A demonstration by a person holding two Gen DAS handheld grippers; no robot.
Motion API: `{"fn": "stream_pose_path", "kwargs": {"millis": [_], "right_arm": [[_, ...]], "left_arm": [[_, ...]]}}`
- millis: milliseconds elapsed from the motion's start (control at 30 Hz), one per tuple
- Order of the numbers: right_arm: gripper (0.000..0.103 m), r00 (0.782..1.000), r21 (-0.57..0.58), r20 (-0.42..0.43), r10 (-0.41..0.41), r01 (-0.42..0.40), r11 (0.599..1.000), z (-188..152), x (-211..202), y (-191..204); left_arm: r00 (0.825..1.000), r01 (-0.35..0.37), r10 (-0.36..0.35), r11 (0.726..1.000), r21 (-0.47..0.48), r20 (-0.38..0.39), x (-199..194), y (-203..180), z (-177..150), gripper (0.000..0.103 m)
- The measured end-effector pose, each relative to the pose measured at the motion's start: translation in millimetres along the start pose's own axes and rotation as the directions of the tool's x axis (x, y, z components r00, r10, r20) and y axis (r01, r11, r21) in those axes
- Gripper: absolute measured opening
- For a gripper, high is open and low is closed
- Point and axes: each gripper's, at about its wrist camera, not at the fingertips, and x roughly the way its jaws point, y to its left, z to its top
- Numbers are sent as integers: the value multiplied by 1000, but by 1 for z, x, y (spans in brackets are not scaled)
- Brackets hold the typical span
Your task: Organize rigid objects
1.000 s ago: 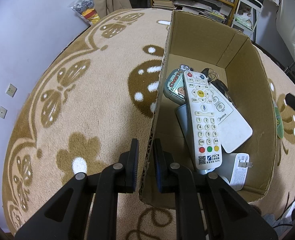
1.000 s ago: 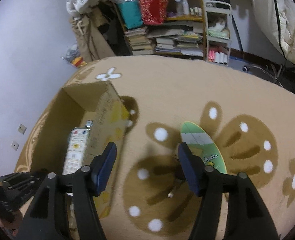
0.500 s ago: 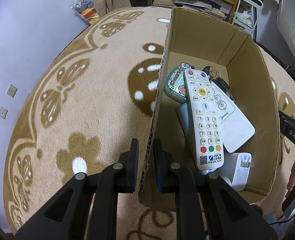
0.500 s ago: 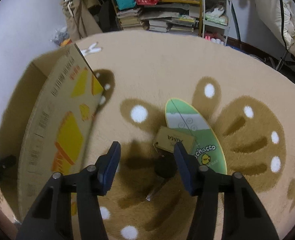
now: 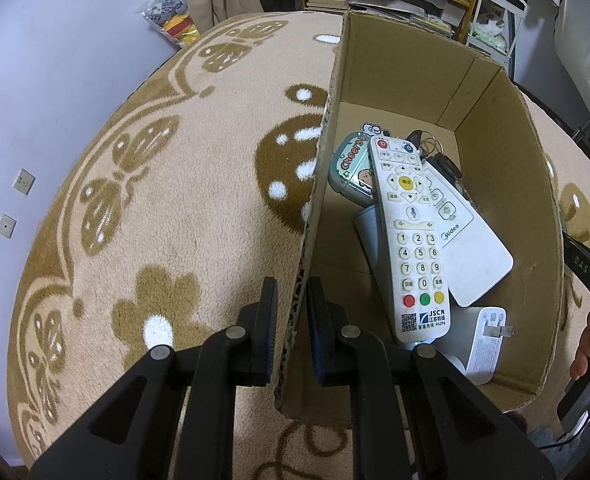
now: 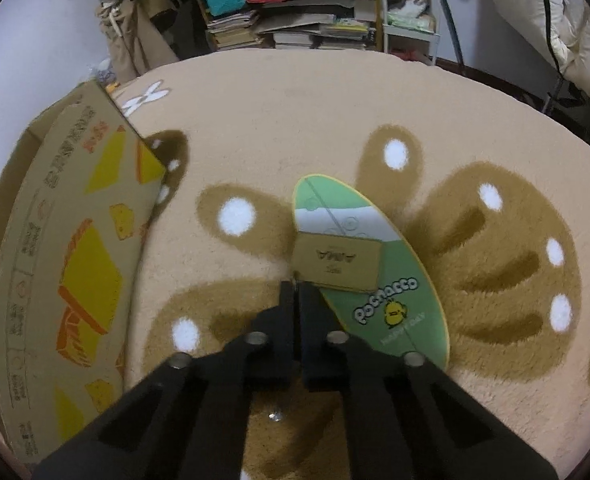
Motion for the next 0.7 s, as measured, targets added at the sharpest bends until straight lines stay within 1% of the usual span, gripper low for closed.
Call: {"fn": "stream_pose_path", "kwargs": {"millis": [167, 433, 600, 700], "right_arm": [[3, 999, -26, 26, 24, -24, 999, -4, -12, 8], [3, 994, -39, 86, 66, -63, 997, -5, -46, 21], [3, 994, -104, 99, 51, -41, 994, 1, -61, 37], [3, 991, -121, 116, 66, -52, 991, 4, -71, 45]], "left_arm": [[1000, 0, 0, 1000, 0, 0, 0, 0, 0, 13], [1000, 0, 0, 1000, 0, 1, 0, 0, 0, 13], [1000, 6, -6, 1000, -3, 4, 1, 2, -1, 14], [1000, 7, -7, 1000, -4, 5, 1, 2, -1, 14]]}}
